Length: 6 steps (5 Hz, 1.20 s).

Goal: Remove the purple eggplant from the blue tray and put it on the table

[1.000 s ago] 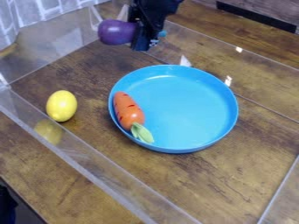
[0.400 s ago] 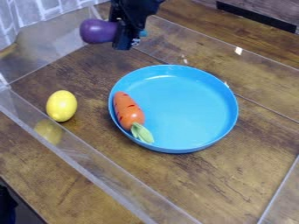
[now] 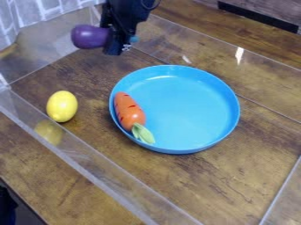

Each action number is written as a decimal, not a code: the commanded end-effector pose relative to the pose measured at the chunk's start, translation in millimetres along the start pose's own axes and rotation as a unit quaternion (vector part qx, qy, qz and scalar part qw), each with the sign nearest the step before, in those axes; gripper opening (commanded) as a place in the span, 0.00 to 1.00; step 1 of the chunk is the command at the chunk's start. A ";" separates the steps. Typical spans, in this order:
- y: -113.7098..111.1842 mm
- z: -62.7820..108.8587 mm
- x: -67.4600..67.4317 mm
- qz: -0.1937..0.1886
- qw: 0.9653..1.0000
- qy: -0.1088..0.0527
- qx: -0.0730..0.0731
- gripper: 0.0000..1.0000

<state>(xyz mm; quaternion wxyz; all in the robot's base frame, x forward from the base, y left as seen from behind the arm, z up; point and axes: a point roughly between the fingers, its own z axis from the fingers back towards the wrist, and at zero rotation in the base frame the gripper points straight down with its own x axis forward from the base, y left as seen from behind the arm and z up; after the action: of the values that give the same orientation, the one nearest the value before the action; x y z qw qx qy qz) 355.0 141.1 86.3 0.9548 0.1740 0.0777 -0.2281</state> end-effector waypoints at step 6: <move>9.9 -17.4 -14.3 0.007 1.000 0.020 0.000 1.00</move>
<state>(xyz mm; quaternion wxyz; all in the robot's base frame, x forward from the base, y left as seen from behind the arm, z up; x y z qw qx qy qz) 344.2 155.6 60.0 0.9528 0.1665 0.1131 -0.2271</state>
